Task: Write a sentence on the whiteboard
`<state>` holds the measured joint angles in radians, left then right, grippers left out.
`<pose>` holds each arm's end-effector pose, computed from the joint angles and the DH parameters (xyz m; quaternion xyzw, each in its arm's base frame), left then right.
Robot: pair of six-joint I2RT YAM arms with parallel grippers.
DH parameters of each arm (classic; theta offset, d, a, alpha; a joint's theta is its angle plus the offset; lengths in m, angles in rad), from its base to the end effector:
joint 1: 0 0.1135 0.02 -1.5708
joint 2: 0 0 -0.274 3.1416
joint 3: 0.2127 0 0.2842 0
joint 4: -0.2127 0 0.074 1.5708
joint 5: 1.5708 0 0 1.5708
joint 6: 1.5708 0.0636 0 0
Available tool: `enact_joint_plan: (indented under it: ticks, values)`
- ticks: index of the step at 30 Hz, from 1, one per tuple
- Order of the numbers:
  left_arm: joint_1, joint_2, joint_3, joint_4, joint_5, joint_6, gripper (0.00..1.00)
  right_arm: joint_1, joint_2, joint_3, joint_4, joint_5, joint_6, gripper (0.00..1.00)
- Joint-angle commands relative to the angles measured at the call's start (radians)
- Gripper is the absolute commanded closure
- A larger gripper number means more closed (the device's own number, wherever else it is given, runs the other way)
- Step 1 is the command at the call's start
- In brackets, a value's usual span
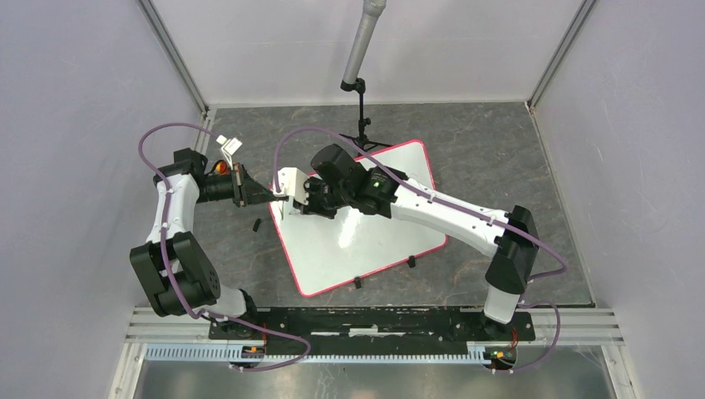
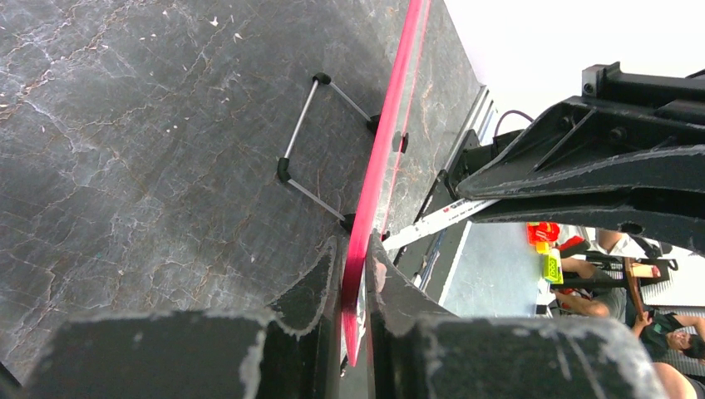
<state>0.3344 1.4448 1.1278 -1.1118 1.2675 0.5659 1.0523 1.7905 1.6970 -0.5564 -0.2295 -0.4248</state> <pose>0.2857 0.0350 0.2637 0.1346 0.7935 -0.5070 0.3085 0.2204 0.4155 0.3325 -0.6368 0.6238 0.2338 0.3882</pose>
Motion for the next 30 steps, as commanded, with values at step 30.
enact_joint_plan:
  ticks: [30]
  values:
    - [0.005,-0.027,0.007,0.006,0.005,0.037,0.97,-0.041,-0.025,0.019,-0.010,0.086,-0.022,1.00]
